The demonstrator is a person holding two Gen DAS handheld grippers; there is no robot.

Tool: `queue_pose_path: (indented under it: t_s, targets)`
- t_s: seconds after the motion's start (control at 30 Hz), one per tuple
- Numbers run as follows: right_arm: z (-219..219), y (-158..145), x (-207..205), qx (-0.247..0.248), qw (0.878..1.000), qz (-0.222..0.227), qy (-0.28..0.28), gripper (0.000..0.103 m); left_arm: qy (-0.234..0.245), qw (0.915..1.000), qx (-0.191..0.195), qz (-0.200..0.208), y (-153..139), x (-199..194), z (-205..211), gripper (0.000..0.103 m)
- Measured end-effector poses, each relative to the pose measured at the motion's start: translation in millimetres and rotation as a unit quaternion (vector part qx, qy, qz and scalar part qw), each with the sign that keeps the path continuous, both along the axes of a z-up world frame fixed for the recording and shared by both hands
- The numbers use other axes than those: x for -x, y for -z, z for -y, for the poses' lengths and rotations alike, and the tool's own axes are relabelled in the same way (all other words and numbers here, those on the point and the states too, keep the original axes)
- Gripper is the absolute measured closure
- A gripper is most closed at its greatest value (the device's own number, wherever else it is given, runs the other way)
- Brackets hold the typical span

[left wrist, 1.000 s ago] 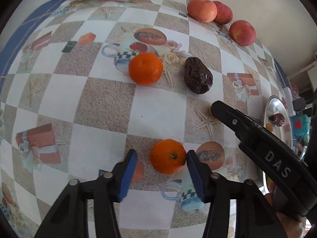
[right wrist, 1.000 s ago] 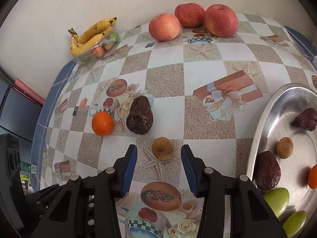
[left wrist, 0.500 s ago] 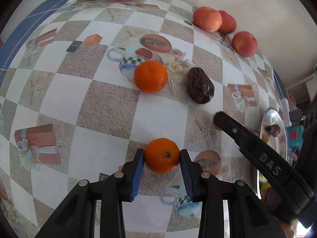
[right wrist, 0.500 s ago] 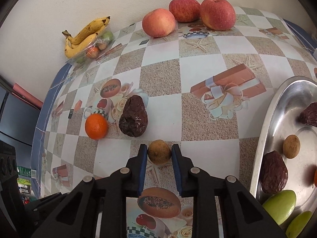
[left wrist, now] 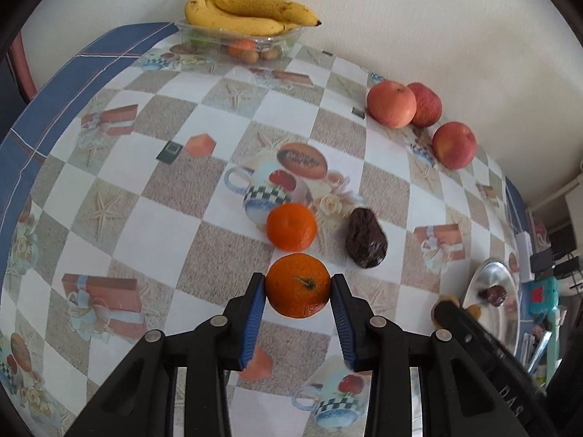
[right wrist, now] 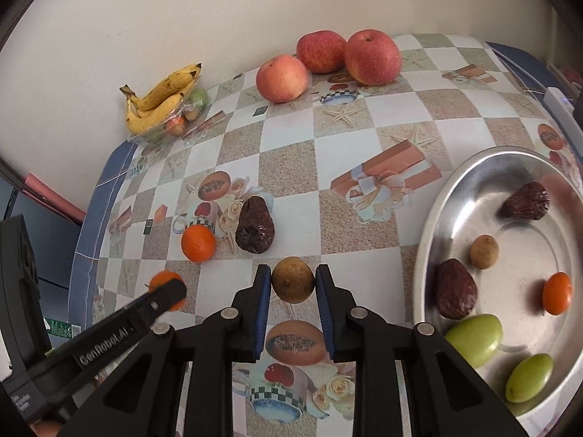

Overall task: Organize fruits
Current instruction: 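Grasp the small brown kiwi with the right gripper while the left gripper grasps an orange, then carry the kiwi into the bowl and release it while the left gripper drops the orange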

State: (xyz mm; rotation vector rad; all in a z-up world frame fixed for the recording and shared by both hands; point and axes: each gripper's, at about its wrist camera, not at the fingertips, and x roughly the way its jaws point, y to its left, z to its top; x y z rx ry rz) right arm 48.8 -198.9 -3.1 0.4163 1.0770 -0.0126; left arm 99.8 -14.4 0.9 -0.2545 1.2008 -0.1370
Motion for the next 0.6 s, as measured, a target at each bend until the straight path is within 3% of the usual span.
queue_pose_path:
  t_s: [0.3,0.6]
  targets:
    - [19.5,-15.8,1.7,0.014,1.000,0.001,0.019,0.077,-0.012,0.9999,0.009,0.004,-11.9,-26.7,26.0,0.064]
    - [43.2,-19.6,3.2,0.020,0.999,-0.003,0.035,0.077,0.017,0.9997,-0.001,0.019,-8.9,-24.7,59.6,0.064]
